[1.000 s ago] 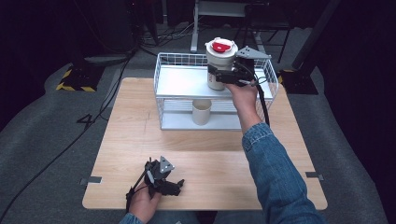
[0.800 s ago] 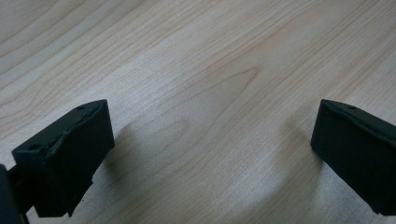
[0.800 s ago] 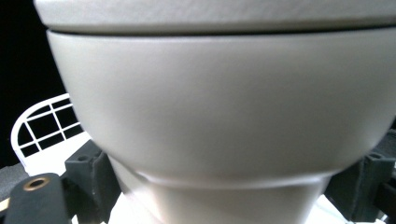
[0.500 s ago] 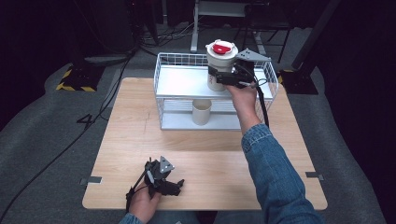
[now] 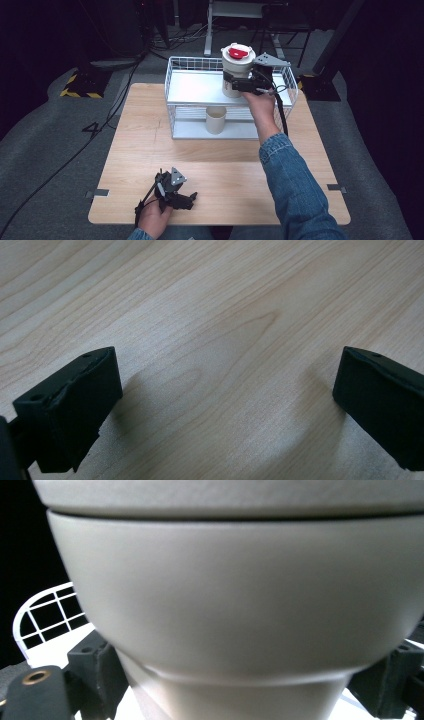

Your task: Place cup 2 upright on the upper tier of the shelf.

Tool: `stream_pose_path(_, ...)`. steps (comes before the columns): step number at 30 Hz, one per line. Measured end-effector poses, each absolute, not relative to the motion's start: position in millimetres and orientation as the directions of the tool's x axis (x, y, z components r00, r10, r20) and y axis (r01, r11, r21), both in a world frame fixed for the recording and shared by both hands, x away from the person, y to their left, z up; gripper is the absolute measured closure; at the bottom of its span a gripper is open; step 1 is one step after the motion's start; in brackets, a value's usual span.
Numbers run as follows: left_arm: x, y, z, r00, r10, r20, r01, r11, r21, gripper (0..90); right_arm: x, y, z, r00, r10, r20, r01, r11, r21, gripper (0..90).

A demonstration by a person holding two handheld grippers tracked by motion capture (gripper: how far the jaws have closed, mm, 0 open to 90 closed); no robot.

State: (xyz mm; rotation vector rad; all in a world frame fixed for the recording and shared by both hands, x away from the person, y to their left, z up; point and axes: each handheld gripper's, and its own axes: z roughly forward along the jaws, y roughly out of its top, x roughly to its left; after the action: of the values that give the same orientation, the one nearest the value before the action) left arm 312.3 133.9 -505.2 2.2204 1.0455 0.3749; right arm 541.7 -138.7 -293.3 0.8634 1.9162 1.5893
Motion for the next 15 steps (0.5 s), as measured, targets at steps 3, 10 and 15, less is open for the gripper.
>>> stream_pose_path(3,312.3,133.9,-505.2,0.642,0.767,-0.016,0.582,-0.473,0.662,0.0,541.1,-138.5,-292.7,-0.669,0.744,0.014,0.151,0.117,0.982,11.9)
stream_pose_path(10,312.4,134.0,-505.1,0.643,0.766,-0.014,0.581,-0.476,0.66,0.0,538.3,-141.5,-288.7,-0.657,0.754,0.026,0.147,0.094,0.985,0.8)
stream_pose_path(15,312.3,134.0,-505.1,0.642,0.767,-0.015,0.582,-0.475,0.66,0.0,534.1,-144.0,-286.5,-0.664,0.747,0.031,0.161,0.103,0.982,0.5)
